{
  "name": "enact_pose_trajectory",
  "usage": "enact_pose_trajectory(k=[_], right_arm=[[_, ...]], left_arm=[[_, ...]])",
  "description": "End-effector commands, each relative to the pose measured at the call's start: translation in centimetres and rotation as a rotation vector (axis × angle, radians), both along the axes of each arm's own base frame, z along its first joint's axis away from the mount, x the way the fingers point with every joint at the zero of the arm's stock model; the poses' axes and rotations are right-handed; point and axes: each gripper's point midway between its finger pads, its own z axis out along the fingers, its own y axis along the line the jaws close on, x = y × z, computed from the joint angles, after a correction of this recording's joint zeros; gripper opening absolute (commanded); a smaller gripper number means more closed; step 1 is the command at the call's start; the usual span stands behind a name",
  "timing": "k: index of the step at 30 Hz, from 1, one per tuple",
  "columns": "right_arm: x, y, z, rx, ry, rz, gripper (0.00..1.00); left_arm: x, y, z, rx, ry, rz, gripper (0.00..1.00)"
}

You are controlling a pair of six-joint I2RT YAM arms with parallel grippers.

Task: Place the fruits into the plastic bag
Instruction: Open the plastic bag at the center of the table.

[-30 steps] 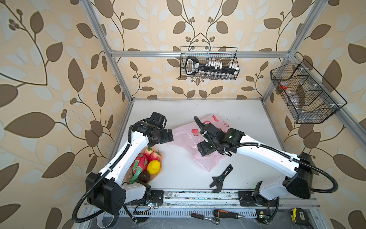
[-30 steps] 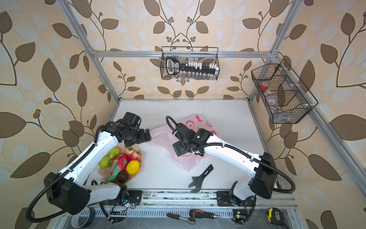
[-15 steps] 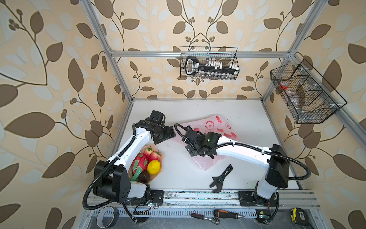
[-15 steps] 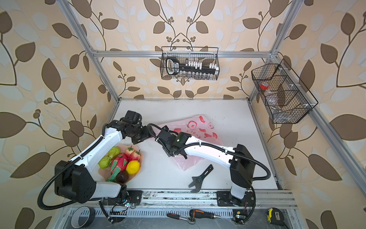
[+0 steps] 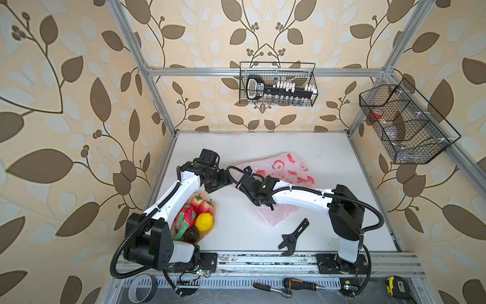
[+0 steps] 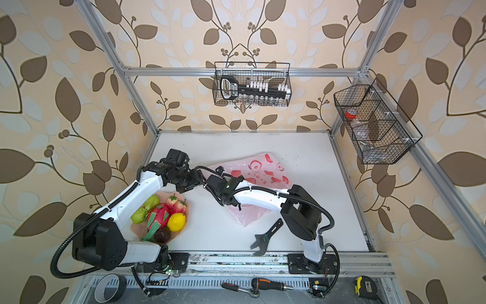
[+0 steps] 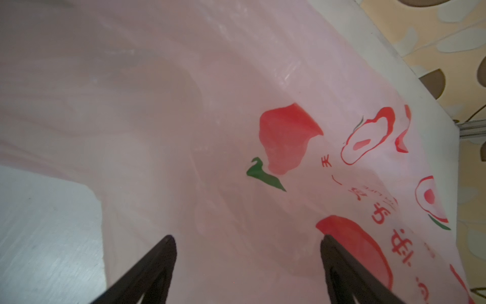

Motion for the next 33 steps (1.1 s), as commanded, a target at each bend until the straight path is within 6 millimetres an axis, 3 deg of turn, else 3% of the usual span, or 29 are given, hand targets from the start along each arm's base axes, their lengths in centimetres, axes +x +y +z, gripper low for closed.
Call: enact_pose_trajectory(k=[1,6,8,13,20,26,28,33], right_arm=[[2.4,-3.0,2.3,-0.040,-0.172,-0.097,0.58],[3.3,-4.5,5.1,-0.012,-0.209,-0.111,0.11],[3.3,-4.7,6.7,0.005,-0.217,-0.102,0.01],[2.6,-4.1,11.9,0.099,-0.209,-0.035,0.00],[2.0,-6.2,16.8,0.254,-0.111,-0.014,0.00],[2.0,-6.7,16.8,0.386,0.024,-0.014,0.00],[1.9,-6.4,16.1,0.410,0.056,-0.004,0.00],[1.7,-4.9,14.6,0.451,0.115,0.055,0.00]], left_arm=[[-0.2,0.1,0.7,-0.023,-0.022,0.027,0.74],[-0.1,0.3,0.6,-0.013,-0.031,0.036,0.73],[0.0,0.4,0.6,-0.010,-0.035,0.040,0.73],[0.4,0.5,1.3,-0.033,-0.052,0.069,0.77],[-0.7,-0.6,4.8,-0.174,-0.118,0.116,0.88],[-2.8,-1.0,6.3,-0.248,-0.171,0.122,0.90],[-3.1,-1.1,7.6,-0.257,-0.234,0.086,0.90],[-4.0,-4.1,12.6,-0.354,-0.461,-0.174,0.91]])
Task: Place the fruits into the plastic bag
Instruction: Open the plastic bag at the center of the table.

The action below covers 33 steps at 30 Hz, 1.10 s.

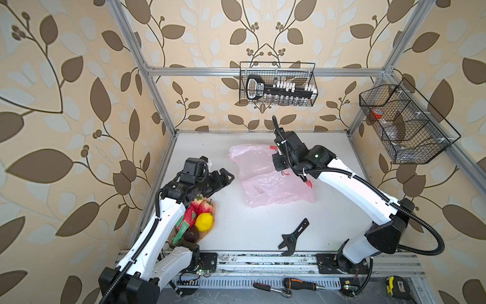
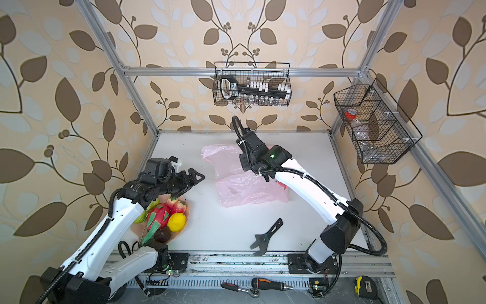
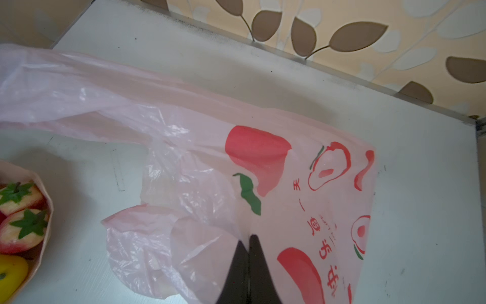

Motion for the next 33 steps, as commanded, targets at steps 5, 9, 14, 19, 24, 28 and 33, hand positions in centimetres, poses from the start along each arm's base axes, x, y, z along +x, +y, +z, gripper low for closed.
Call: enact_pose_trajectory(k=[5,9,14,19,24,28,33], right_arm=[[-0.9,1.9,-1.5,0.056,0.093,0.097,0.00],[-1.1,2.1,-1.5,0.057,0.107,0.116,0.00],[-1.2,1.7,-1.3,0.083,0.122,0.130,0.00],[-1.0,1.5,-1.0,0.109,0.129,0.132,0.00],[-0.8,1.6,-1.0,0.137,0.138,0.131,0.00],[-0.8,1.7,-1.1,0.148,0.146,0.140,0.00],[-0.4,1.6,-1.1,0.158,0.147,0.136,0.00]], left_arm=[[-1.6,-5.1,4.0,-0.008,-0.246,-0.370,0.91],[-1.2,-7.7,2.3,0.152,-0.290,-0.511,0.92],[-0.1,-9.4,1.2,0.181,-0.283,-0.625,0.92],[-0.3,-11.5,-0.1,0.172,-0.306,-0.745,0.94],[-0.9,-13.3,-3.0,0.179,-0.276,-0.816,0.95],[-0.3,-13.7,-4.7,0.194,-0.249,-0.826,0.96],[-1.1,-15.0,-7.2,0.183,-0.192,-0.916,0.95]])
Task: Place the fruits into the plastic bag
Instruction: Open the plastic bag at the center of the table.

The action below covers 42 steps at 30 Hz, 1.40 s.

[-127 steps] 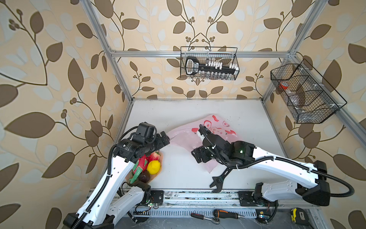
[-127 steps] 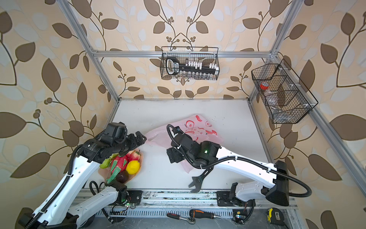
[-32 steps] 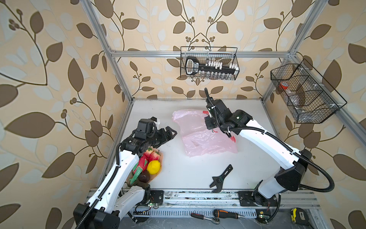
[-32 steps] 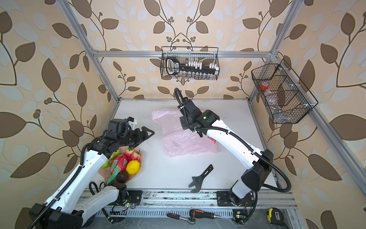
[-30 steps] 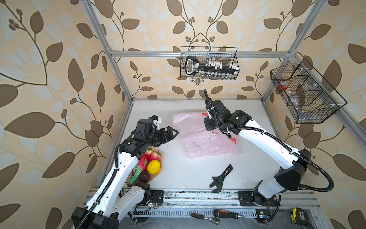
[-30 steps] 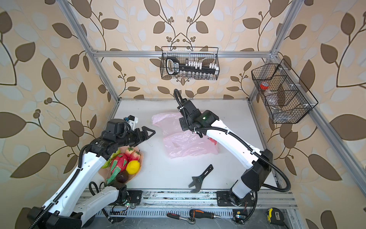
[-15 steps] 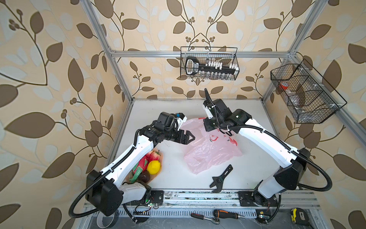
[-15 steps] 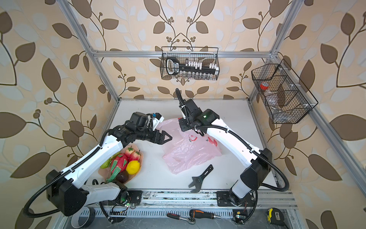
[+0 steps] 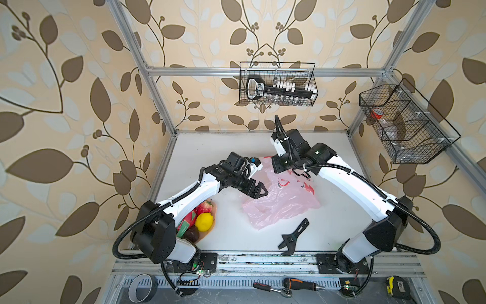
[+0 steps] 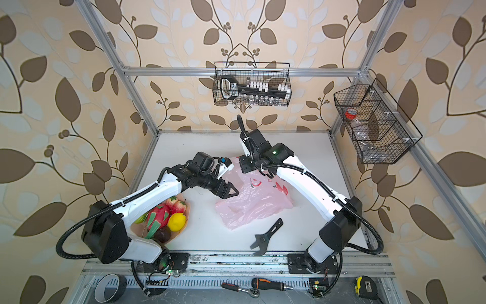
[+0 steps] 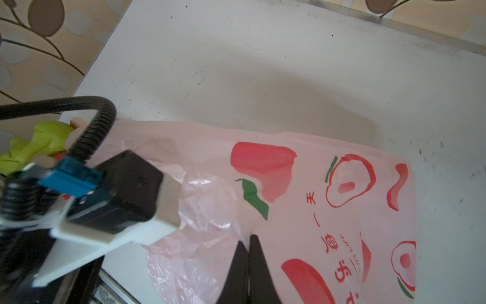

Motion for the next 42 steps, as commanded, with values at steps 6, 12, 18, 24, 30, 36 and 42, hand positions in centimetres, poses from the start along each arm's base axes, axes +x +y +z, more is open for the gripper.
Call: enact_pose_trajectory(k=[6,12,18,24,30,36,42], right_arm=[[0.7,-0.2,0.5,0.035,-0.004,-0.013,0.00],[1.4,-1.0,-0.1,0.035,0.008,-0.061,0.00],[2.2,-1.4,-0.4,0.055,0.016,-0.106,0.00],[2.5,-1.7,-0.8,0.054,0.030,-0.141,0.00],[2.4,-2.9,-0.8,0.048,0.049,-0.202,0.00],[2.1,-3.6,0.7,0.087,0.042,-0.244,0.10],[1.6,-4.4,1.2,0.092,0.047,-0.262,0.40]], left_arm=[[-2.6,-2.2,-1.4,-0.035,0.025,-0.145,0.93],[-5.1,-2.3,1.0,-0.164,-0.004,-0.176,0.89],[-7.4,-2.4,0.0,-0.139,0.037,-0.212,0.59],[-7.7,-2.4,2.4,-0.152,-0.028,-0.214,0.19],[-7.4,-1.1,10.4,-0.244,-0.287,-0.147,0.00],[-8.3,-0.4,11.8,-0.258,-0.334,-0.160,0.00],[-8.5,-0.5,10.4,-0.236,-0.314,-0.177,0.00]])
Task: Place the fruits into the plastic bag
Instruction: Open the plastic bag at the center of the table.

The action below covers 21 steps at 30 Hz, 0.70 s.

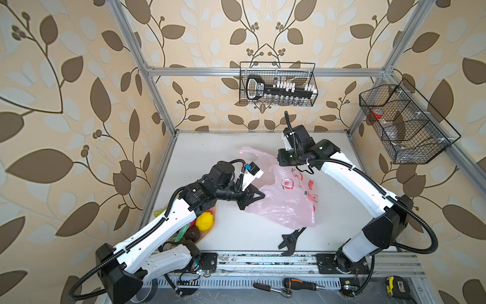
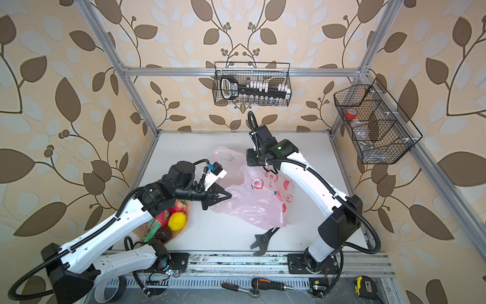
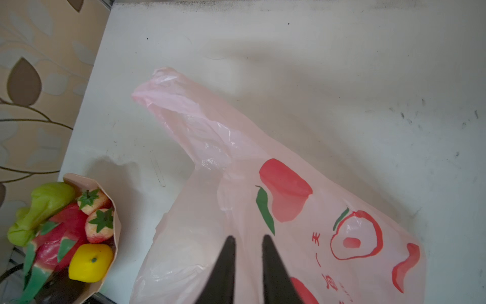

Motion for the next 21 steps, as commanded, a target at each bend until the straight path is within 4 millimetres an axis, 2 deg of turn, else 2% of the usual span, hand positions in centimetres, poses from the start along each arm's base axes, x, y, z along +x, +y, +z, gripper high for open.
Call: enact_pose_trajectory(k=[1,5,8,10,16,21], right_arm=[[-0.9,-1.1,2.0,0.012,-0.021,-0.026,0.48],[-2.1,-1.3,3.8,0.040,-0.023,-0.015,0.66],[-3.8,-1.3,4.7,-0.002,-0.011,-0.005,0.75],[-5.0,-0.5,4.7,-0.047,-0.004,0.023,0.78],[-7.4,1.0,2.2,-0.225,0.040,0.037,0.80],[-7.5,2.2,0.5,-0.309,0.035,0.021,0.80]], left_arm=[[-0.5,-0.1,0.0,0.001,-0.028,-0.020,0.00],[-0.8,-0.1,-0.4,0.005,-0.031,-0.024,0.00],[-1.1,-0.2,-0.5,0.007,-0.035,-0.028,0.00],[-1.4,-0.2,-0.6,0.001,-0.037,-0.034,0.00],[-1.6,-0.5,-0.6,0.000,-0.045,-0.042,0.00],[-2.0,-0.6,-0.8,-0.005,-0.039,-0.051,0.00]])
